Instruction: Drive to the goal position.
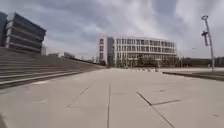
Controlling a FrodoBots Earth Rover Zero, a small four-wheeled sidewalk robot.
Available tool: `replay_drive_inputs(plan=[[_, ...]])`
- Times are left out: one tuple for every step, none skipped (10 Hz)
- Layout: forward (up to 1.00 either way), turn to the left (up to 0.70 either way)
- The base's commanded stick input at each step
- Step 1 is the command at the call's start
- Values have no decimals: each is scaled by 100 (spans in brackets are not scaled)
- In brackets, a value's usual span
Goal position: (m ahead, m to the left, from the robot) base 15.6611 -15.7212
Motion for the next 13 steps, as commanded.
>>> replay_drive_inputs(plan=[[50, 0], [50, 0], [50, 0], [50, 0], [50, 0], [50, 0], [50, 0], [50, 0], [50, 0], [50, 0], [50, 0], [50, 0], [50, 0]])
